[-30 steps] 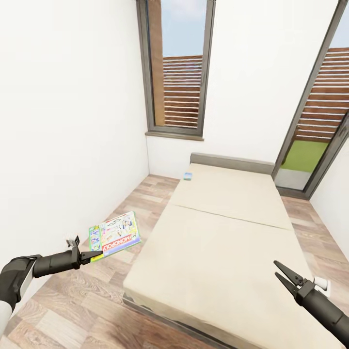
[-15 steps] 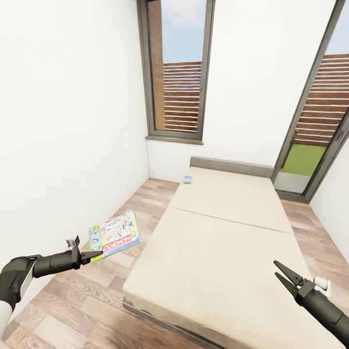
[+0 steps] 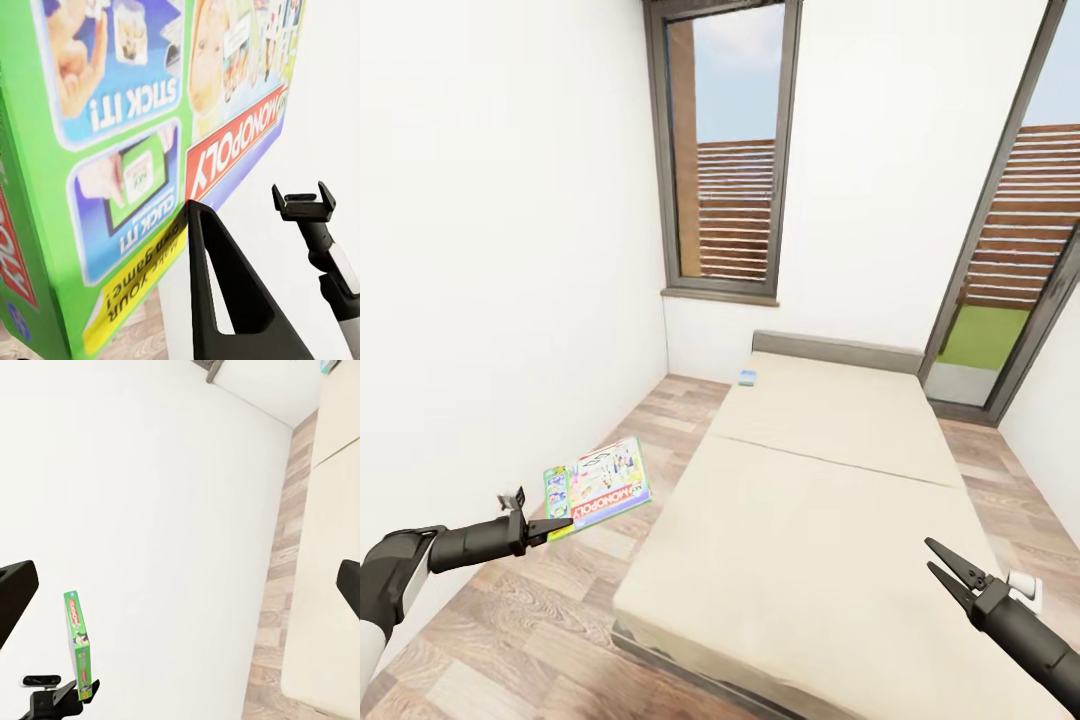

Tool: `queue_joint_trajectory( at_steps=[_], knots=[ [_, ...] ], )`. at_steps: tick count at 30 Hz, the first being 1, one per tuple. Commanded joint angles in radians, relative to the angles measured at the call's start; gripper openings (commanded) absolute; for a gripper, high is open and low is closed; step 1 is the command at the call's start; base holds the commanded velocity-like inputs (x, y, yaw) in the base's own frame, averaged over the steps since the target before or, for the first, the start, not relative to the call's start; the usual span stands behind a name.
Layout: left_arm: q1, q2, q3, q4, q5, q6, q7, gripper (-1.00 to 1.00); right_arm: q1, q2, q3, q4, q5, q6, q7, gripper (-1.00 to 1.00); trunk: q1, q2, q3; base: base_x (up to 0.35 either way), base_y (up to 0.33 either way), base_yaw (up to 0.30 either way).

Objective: Put all the toys in the child's room - the three board games (two on the bed and one on the table), the two jigsaw puzzles on the table, and the tennis ball on the table - inside the toy box on the table in the child's room.

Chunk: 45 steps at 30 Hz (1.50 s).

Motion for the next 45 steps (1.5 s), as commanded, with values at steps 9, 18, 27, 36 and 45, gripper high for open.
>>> queue_joint_trajectory(
  at_steps=[9,18,27,36,45],
  knots=[
    [-0.001,0.000,0.002,0.000,-0.002,0.008,-0.006,-1.00,0.000,0.000,-0.001,-0.001,-0.005,0.007,-0.001,1.00,0.001,-0.002,0.013,0.000,0.000,0.000],
    [-0.001,0.001,0.002,0.000,-0.002,0.008,-0.006,-1.00,0.000,0.001,-0.001,-0.001,-0.005,0.007,-0.001,1.00,0.001,-0.002,0.028,0.000,0.000,0.000],
    [-0.001,0.000,0.001,0.000,-0.003,0.008,-0.006,-1.00,0.000,0.001,0.000,-0.001,-0.005,0.007,-0.001,1.00,0.001,-0.002,0.043,0.000,0.000,0.000],
    [-0.001,0.000,0.001,0.000,-0.003,0.008,-0.006,-1.00,0.000,0.001,0.000,-0.001,-0.005,0.007,-0.001,1.00,0.001,-0.002,0.058,0.000,0.000,0.000],
    [-0.001,0.000,0.000,0.000,-0.004,0.008,-0.006,-1.00,-0.001,0.001,0.000,0.000,-0.005,0.007,-0.001,1.00,0.001,-0.002,0.073,0.000,0.000,0.000]
  ],
)
